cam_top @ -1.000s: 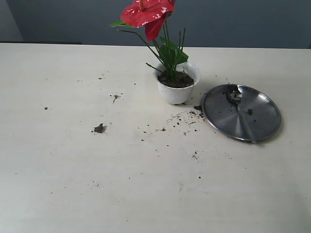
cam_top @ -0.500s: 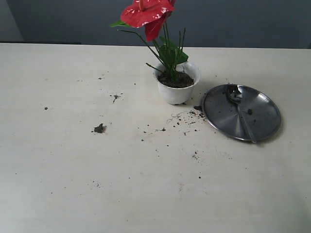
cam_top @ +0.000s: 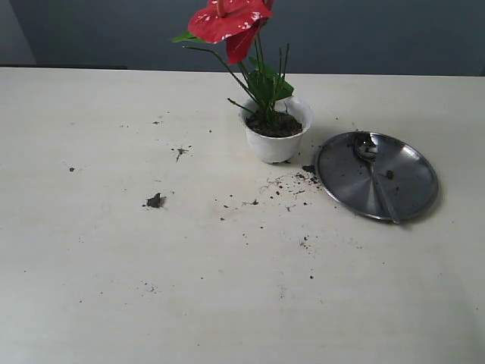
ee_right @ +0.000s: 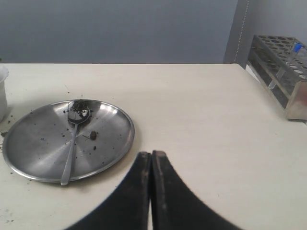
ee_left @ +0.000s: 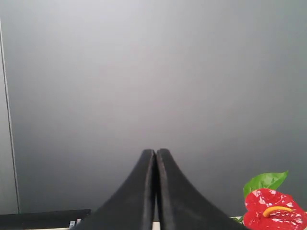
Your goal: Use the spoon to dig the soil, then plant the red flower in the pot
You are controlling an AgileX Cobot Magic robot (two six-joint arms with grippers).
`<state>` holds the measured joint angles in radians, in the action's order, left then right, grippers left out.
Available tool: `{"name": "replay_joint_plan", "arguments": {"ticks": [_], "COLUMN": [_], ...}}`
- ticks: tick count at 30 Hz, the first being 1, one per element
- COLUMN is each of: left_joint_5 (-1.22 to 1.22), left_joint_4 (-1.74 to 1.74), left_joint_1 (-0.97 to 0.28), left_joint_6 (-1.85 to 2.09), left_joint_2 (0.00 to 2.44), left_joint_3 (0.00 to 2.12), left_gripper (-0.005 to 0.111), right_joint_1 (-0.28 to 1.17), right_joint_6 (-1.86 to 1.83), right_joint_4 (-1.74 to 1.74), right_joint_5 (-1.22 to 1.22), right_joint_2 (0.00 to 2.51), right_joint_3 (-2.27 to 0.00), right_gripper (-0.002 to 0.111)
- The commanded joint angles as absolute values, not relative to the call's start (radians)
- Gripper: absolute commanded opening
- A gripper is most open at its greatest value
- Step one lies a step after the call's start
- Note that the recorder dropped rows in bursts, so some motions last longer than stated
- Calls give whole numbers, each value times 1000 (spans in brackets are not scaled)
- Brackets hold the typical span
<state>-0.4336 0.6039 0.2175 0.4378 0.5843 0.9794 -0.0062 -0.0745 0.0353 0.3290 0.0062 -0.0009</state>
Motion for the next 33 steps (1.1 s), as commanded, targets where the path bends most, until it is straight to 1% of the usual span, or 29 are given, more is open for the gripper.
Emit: {"name": "replay_joint_plan", "arguments": {"ticks": [1,8,14,16,19,28,33], "left_joint_5": [-427,-434,-538,-526,-455,-185,-103], "left_joint_4": [526,480,405,383,365,391,363], "left_joint_1": [218,218,218,216,220,323,328], "left_joint_6": [421,426,426,426,426,424,426], "left_joint_2": [569,569,598,598,591,533,494], "left_joint_3": [978,978,973,951,896,683,634], "left_gripper": [0,0,0,0,0,0,0], "right_joint_1": [-10,-10,-10,-10,-10,-10,-10], "right_joint_6": [-76,-76,-76,-76,-76,-76,-76], "right_joint_4": [35,33,33,33,33,35,37], "right_joint_5": [321,319,319,319,319,321,323], "right_joint_2": [0,0,0,0,0,0,0], "right_joint_3": [0,0,0,0,0,0,0], "right_gripper": [-1,-1,-1,-1,-1,-1,-1]}}
